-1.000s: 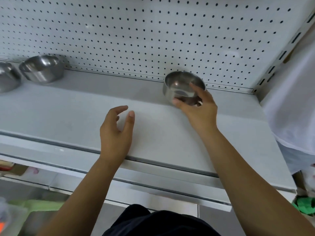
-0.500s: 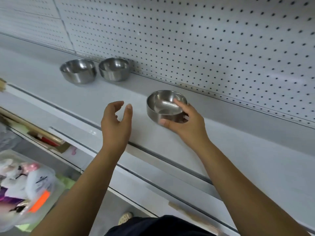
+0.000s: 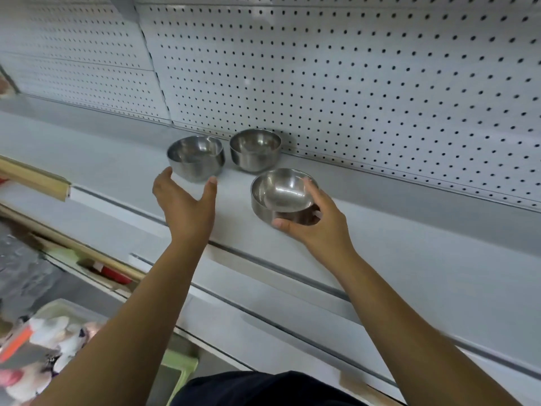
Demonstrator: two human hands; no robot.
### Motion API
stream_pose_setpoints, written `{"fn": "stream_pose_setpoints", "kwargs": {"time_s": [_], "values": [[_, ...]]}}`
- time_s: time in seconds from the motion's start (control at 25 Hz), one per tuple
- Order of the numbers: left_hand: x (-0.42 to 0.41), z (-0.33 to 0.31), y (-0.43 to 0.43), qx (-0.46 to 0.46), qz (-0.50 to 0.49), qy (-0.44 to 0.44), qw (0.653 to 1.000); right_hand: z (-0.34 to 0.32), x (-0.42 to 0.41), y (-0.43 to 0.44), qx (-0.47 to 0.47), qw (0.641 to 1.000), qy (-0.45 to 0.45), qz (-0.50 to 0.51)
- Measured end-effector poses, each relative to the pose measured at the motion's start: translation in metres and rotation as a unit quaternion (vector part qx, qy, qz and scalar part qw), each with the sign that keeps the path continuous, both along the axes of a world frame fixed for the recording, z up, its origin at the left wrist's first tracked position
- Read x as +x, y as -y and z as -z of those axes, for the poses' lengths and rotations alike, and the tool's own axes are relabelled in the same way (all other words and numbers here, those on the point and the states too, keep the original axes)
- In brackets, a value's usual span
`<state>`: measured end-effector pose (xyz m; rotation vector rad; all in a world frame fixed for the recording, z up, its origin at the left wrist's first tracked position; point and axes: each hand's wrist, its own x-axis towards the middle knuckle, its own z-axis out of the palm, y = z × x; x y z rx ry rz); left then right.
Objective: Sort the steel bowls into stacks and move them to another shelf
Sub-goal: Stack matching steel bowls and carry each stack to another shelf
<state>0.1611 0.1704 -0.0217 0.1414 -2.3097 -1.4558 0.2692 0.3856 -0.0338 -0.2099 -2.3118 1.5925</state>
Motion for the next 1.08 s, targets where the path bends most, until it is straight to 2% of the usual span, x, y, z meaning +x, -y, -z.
{"fn": "stream_pose_setpoints", "kwargs": {"time_s": [0.2,0.48,0.72,0.84,0.96,1.08], "values": [[-0.058,0.005,0.022,-0.001,0.058,0.019,0.998,-0.003,-0.004,0.008,-0.014,0.998,0.059,0.028],[-0.088,0.02,0.022,-0.022,0.116,0.004,0.993,-0.001,-0.003,0.011,-0.009,0.996,0.072,0.058],[-0.103,0.012,0.022,-0.038,0.097,0.032,0.994,-0.003,-0.003,0.015,-0.009,0.995,0.065,0.073],[-0.097,0.011,0.021,-0.051,0.08,0.011,0.995,-0.003,-0.002,0.016,-0.016,0.995,0.058,0.075],[-0.081,0.005,0.023,-0.021,0.089,-0.036,0.995,-0.003,-0.002,0.018,-0.022,0.995,0.053,0.076],[-0.057,0.0,0.022,0.055,0.137,-0.074,0.986,-0.003,-0.002,0.017,-0.027,0.996,0.048,0.075]]}}
